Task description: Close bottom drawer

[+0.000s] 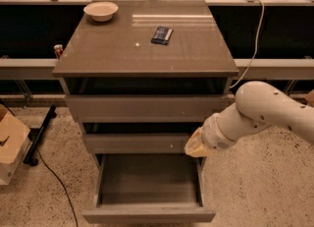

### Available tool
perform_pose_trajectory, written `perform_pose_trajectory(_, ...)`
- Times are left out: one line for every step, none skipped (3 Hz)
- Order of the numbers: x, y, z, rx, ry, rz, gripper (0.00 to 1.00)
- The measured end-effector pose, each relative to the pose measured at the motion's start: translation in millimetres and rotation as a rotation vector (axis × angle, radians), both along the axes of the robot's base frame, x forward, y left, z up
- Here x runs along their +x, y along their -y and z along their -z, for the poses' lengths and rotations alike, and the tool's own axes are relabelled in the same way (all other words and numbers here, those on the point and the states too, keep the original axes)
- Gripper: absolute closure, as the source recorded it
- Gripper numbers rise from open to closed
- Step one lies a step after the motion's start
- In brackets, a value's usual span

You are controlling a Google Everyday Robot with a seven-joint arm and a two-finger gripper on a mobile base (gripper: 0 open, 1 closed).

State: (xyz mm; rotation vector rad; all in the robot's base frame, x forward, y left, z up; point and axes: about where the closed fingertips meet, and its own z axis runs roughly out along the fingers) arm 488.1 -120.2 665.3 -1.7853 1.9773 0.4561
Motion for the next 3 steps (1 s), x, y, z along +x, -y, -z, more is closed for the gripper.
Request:
perform_pose_trajectory(-3.2, -6.4, 23.3, 0.002, 0.004, 0.008, 1.0)
perform_pose_trajectory(-7.1, -7.5, 52.6, 0.01, -0.011, 0.036, 1.0)
perform_pose_trajectory(-11.3, -11.1, 82.2, 0.024, -0.034, 0.042, 1.0)
